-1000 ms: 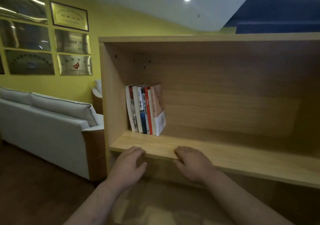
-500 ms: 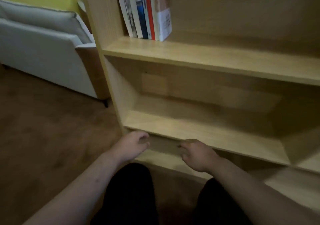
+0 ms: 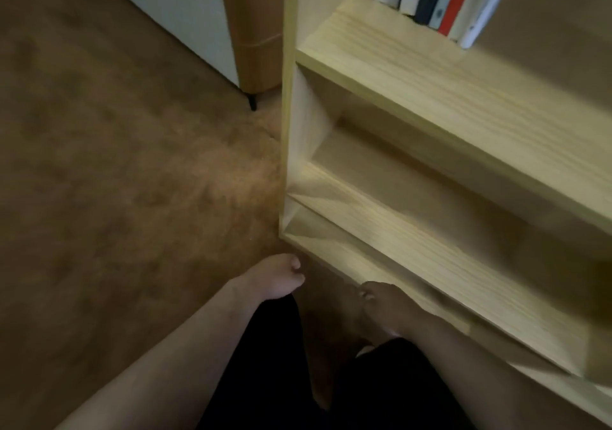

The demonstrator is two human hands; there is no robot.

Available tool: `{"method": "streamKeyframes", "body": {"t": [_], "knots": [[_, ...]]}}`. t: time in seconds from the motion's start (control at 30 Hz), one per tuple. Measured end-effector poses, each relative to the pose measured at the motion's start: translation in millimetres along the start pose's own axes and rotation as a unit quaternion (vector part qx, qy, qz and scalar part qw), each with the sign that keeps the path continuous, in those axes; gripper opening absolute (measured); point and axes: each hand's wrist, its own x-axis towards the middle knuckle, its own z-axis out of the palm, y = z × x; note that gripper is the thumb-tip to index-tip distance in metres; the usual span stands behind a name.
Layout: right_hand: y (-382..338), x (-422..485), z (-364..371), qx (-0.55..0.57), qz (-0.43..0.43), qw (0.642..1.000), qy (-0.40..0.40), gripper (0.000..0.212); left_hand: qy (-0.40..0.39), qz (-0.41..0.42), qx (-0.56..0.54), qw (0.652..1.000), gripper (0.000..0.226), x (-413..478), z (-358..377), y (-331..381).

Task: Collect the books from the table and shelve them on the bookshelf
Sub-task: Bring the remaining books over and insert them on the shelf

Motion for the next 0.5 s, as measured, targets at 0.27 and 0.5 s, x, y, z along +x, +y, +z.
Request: {"method": "streamKeyframes", "body": {"t": [0.27, 0.5], "knots": [[-68.7, -79.9, 1.8, 0.072, 0.028, 0.995, -0.055, 0.024, 0.008, -0.102, -0.076, 0.992, 0.029, -143.0, -23.9, -35.9], [-126.7, -101.1, -41.0, -0.088, 0.006, 0.979, -0.185, 0.025, 0.028, -0.16, -0.186, 0.969, 0.004, -223.8, -46.7, -93.1]]}}
